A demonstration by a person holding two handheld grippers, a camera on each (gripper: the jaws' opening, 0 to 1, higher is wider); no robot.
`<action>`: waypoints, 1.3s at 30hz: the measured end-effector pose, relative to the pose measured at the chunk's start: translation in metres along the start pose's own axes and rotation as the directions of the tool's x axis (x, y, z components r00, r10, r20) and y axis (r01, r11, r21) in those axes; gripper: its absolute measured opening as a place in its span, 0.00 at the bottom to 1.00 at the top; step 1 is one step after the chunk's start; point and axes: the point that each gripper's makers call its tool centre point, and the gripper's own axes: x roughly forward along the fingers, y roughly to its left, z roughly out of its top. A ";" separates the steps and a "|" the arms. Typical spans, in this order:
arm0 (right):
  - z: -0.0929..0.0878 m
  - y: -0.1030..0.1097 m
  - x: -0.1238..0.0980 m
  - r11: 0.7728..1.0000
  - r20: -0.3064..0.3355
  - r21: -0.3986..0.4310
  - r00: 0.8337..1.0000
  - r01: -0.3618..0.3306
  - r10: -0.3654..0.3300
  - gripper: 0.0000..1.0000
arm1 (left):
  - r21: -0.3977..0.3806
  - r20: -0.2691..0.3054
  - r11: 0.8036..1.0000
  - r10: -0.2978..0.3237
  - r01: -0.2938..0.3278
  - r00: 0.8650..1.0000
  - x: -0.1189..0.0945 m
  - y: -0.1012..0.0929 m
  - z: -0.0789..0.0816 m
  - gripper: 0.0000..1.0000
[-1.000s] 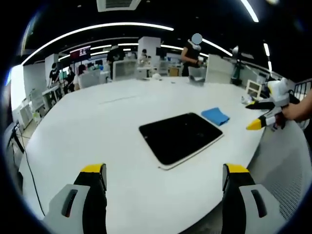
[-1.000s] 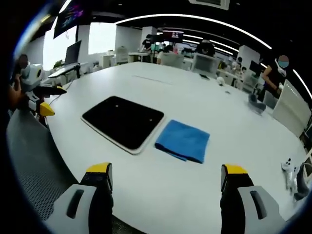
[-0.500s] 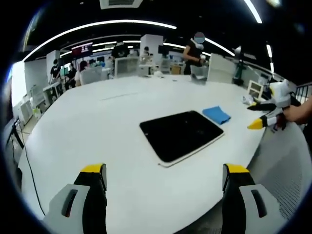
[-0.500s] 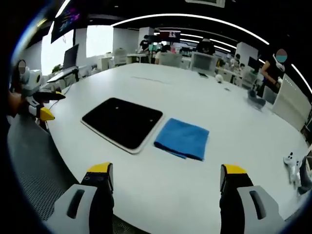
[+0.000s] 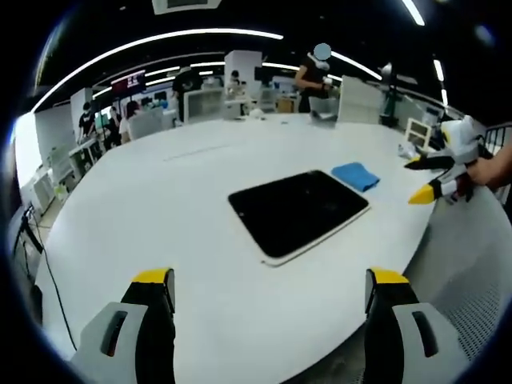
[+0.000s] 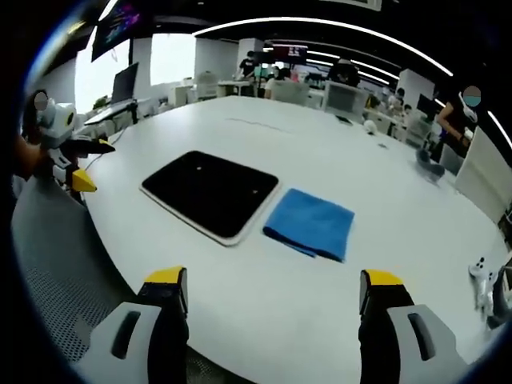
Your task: Wipe the mirror surface with the cleaning cloth until all visible marks leave the cleaned area.
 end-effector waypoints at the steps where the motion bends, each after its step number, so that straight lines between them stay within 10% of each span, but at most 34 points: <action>1: 0.000 0.001 0.000 1.000 0.002 0.002 1.000 -0.004 0.004 0.88 | -0.005 -0.001 1.000 -0.001 0.001 1.000 0.000 0.000 0.000 1.00; 21: 0.006 -0.009 -0.003 0.998 -0.013 0.058 1.000 -0.021 0.021 0.85 | -0.014 0.015 1.000 -0.004 0.004 1.000 -0.001 0.002 0.002 1.00; 31: 0.058 -0.038 -0.004 0.974 0.014 0.221 0.999 -0.039 0.037 0.85 | -0.020 0.029 1.000 -0.005 0.006 1.000 -0.002 0.002 0.004 1.00; 39: 0.079 -0.053 0.001 0.981 0.036 0.191 0.999 -0.045 0.038 0.95 | -0.060 0.045 0.998 -0.016 0.019 0.999 -0.003 0.002 0.006 1.00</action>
